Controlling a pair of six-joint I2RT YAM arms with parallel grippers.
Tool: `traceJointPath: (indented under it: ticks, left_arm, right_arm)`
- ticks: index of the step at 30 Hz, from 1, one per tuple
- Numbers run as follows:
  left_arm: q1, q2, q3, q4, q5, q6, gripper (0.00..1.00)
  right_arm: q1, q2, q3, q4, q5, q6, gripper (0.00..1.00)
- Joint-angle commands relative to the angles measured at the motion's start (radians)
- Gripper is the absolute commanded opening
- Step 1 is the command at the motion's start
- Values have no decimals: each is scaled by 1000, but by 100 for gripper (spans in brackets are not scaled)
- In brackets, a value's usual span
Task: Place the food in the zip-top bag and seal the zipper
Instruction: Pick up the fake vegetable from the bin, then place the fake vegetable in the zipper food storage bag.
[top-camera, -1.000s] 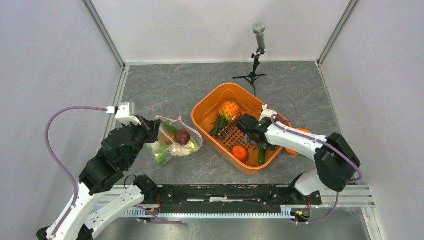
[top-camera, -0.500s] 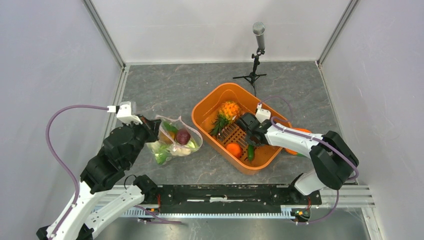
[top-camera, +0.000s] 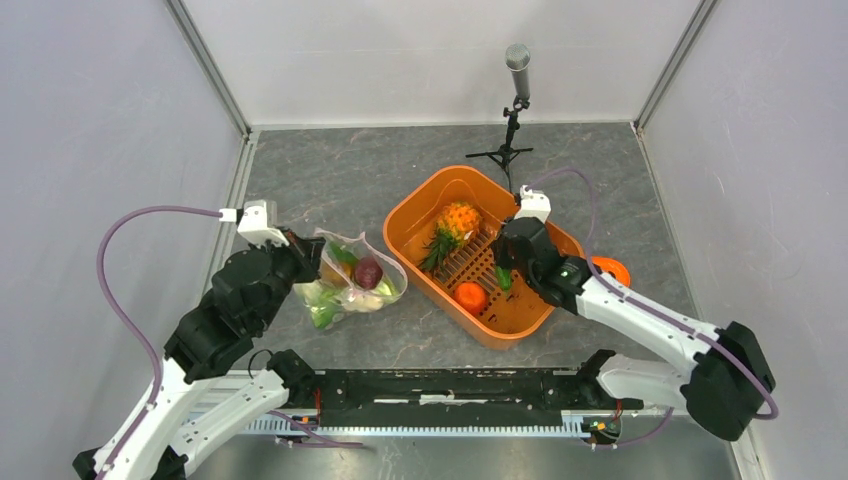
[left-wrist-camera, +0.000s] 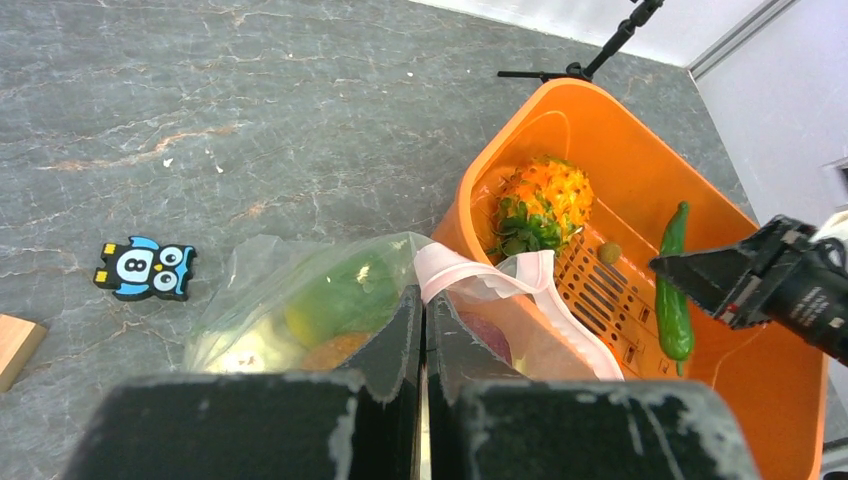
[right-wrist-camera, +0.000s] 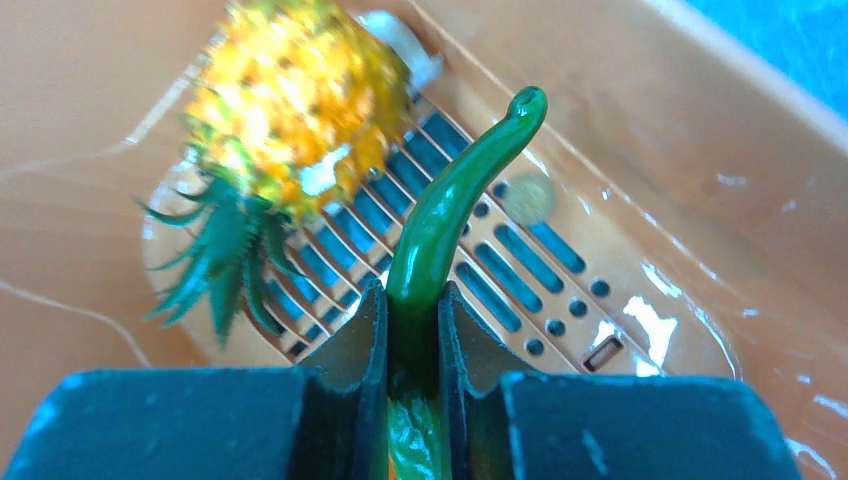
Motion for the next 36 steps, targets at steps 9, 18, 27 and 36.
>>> traceJointPath:
  ticks: [9,18,27,36]
  left_arm:
    - [3,18,11,57,17,-2,2]
    - [2,31,31,54,50,-11,2]
    - [3,58,43,60,123,-33,2]
    - [2,65,66,55,176,-50,2]
  right_arm:
    - [-5,-97,43,165,-205,-275,0]
    - [-5,-287,-83,728,-627,-387,0]
    - [50,-133,-72,1179,-1024,-239,0]
    - [231,84,17,1378,-1078,-323,0]
